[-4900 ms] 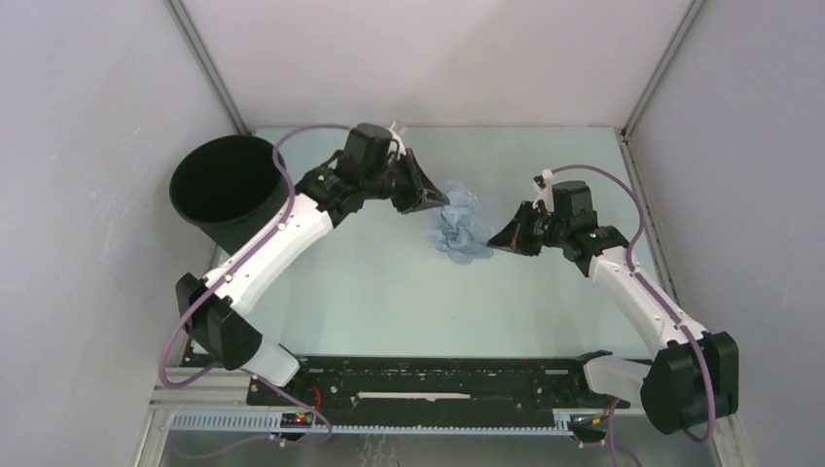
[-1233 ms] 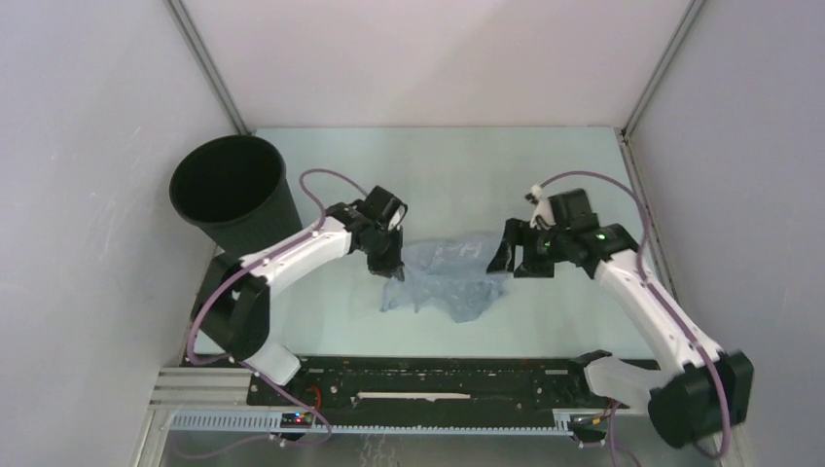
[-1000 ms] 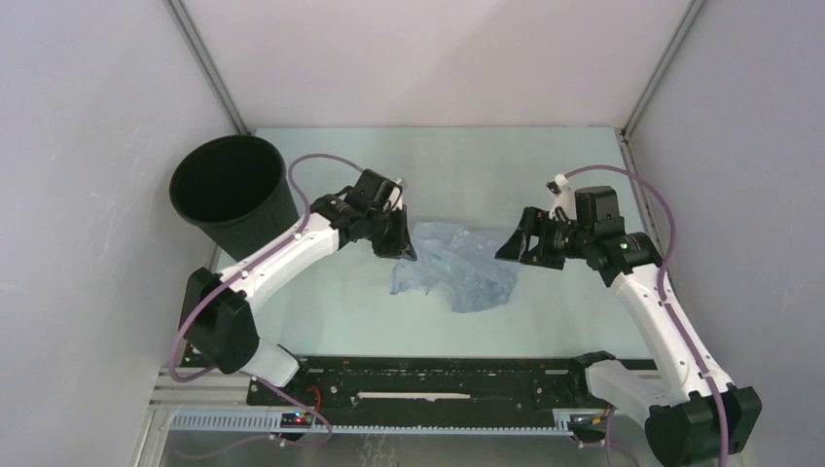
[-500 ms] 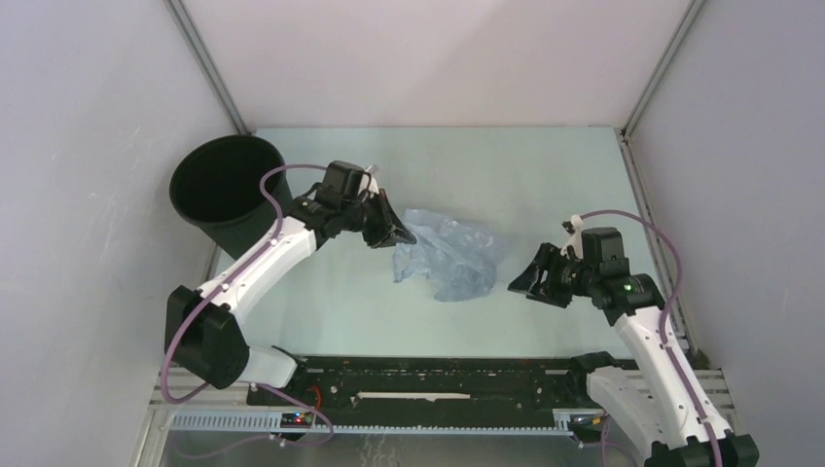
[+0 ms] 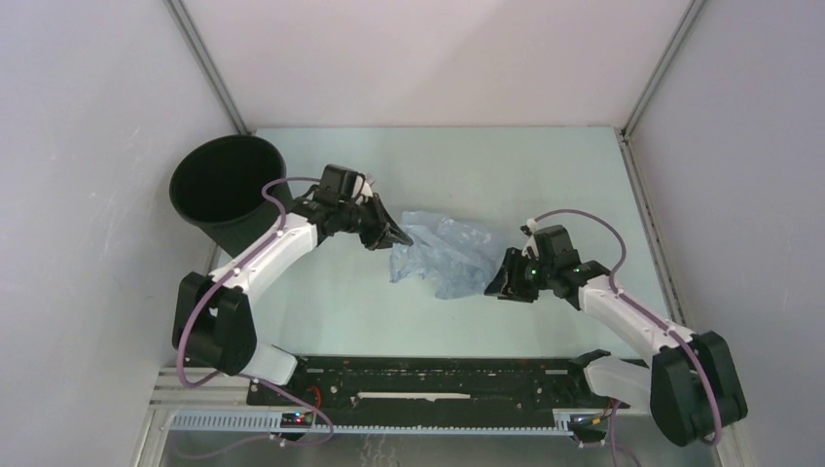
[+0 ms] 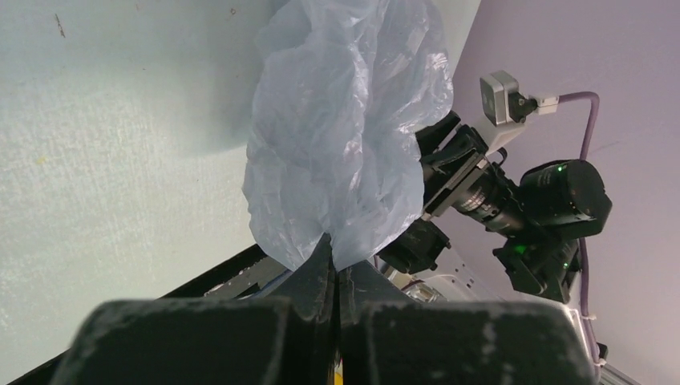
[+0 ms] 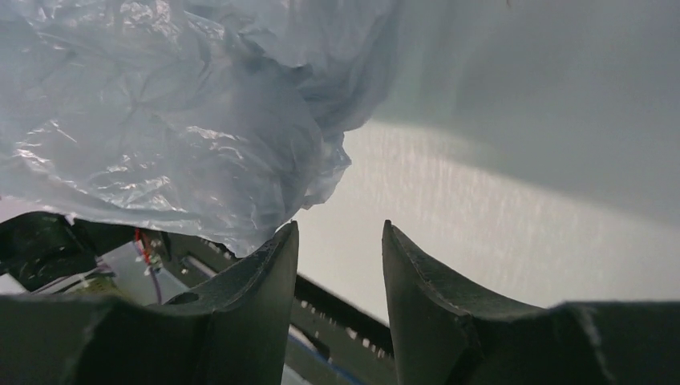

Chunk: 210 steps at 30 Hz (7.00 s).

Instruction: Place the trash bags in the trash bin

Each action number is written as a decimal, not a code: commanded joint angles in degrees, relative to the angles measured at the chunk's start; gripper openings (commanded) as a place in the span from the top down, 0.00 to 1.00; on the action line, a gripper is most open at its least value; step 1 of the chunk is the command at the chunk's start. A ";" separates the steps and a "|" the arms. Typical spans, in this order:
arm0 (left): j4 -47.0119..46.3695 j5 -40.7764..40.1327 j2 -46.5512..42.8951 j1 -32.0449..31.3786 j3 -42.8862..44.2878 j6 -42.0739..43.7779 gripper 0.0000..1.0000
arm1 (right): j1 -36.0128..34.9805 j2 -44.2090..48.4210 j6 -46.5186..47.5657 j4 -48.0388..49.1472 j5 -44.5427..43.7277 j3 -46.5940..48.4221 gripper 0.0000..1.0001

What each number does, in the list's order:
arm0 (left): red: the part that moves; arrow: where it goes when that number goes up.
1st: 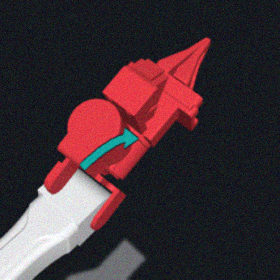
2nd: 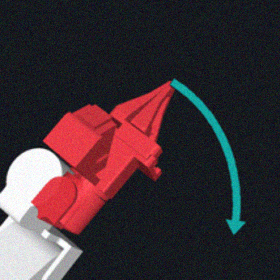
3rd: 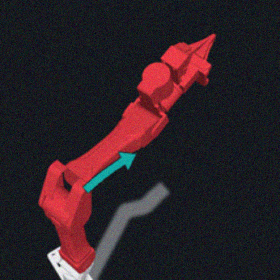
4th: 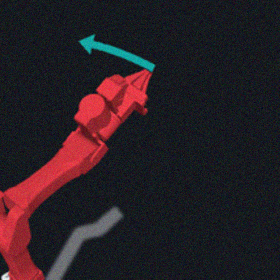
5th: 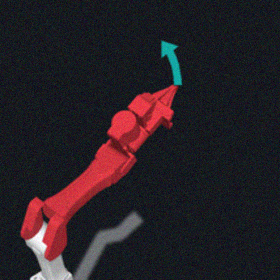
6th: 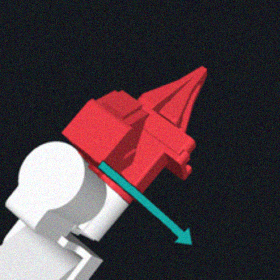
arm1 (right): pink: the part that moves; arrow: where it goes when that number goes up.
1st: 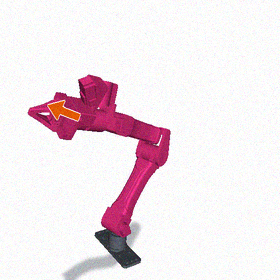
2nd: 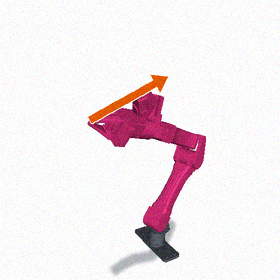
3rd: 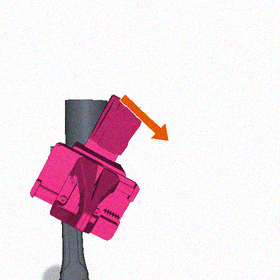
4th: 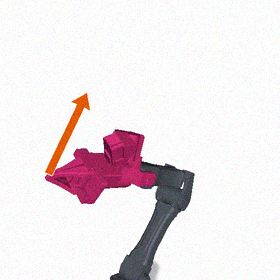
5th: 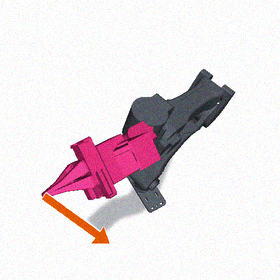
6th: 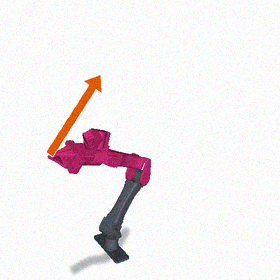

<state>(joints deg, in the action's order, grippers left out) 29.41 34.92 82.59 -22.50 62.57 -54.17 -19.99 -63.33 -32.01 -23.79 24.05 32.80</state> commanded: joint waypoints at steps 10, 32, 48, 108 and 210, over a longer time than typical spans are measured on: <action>-1.24 4.81 0.80 0.53 -1.16 -0.63 1.00 | -7.81 -4.55 1.15 40.81 -9.82 -9.10 0.51; 2.65 5.59 -9.95 -3.69 -5.79 0.41 1.00 | -4.70 -21.19 -6.39 59.17 1.51 0.65 0.48; 12.40 1.36 -7.44 -4.69 6.84 7.47 1.00 | 1.85 2.88 5.48 23.21 0.24 9.26 1.00; 12.05 -4.54 -7.66 -13.62 13.68 9.67 0.32 | -8.56 6.55 5.24 7.09 -12.61 13.54 1.00; -17.53 -0.66 -9.48 -4.16 -15.34 -3.24 1.00 | 14.27 14.13 14.62 -33.24 2.34 20.90 0.16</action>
<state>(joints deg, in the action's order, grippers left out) 13.89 31.66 75.70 -27.55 45.23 -53.80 -4.75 -48.18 -19.14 -56.47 26.61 52.90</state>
